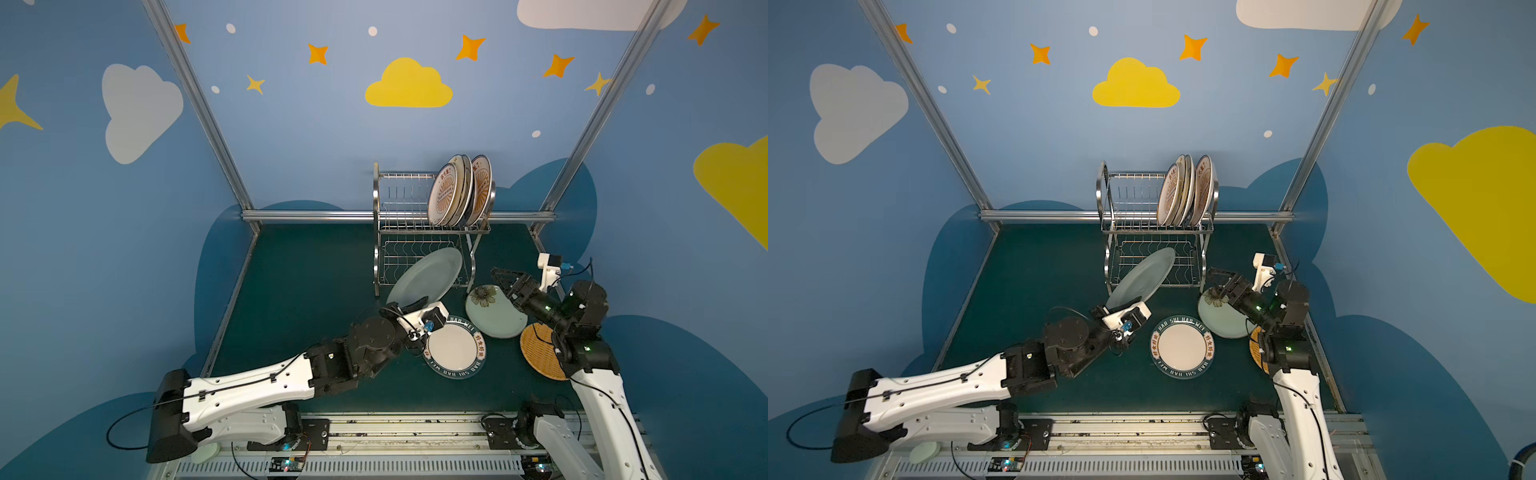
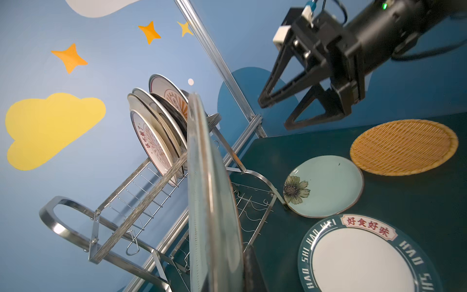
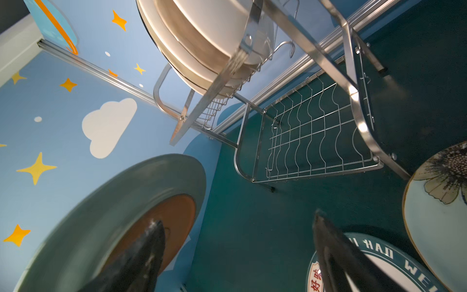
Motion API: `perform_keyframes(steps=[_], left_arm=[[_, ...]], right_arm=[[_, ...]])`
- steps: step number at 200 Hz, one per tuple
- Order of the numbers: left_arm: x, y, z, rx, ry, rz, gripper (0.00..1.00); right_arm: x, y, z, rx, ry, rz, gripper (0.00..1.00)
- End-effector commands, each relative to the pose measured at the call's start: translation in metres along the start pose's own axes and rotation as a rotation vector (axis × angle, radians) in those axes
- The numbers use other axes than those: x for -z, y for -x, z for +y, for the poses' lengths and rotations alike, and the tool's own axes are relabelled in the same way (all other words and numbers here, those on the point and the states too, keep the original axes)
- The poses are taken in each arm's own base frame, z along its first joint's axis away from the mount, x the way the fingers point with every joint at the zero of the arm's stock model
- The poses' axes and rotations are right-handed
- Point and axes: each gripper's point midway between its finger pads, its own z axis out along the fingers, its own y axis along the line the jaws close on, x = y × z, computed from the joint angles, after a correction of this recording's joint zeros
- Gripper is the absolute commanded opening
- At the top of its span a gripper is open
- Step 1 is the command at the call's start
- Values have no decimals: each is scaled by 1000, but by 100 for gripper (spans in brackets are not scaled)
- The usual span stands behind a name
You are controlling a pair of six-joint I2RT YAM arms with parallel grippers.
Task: Load plates into a dish rack
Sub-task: Place the plate on the dish rack.
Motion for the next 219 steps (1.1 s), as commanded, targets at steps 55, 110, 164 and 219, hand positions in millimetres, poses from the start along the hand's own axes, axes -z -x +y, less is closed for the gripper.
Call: perform_keyframes(steps=[55, 110, 164, 219], left_arm=[[49, 106, 97, 395, 86, -240, 4], [26, 143, 146, 563, 186, -311, 4], [-35, 151, 193, 754, 252, -305, 4], [-110, 143, 217, 780, 274, -247, 4]], right_arm=[[-33, -55, 4, 300, 74, 46, 90], [-45, -98, -6, 435, 49, 85, 90], [-60, -127, -10, 498, 48, 158, 90], [-67, -147, 0, 566, 78, 205, 89]])
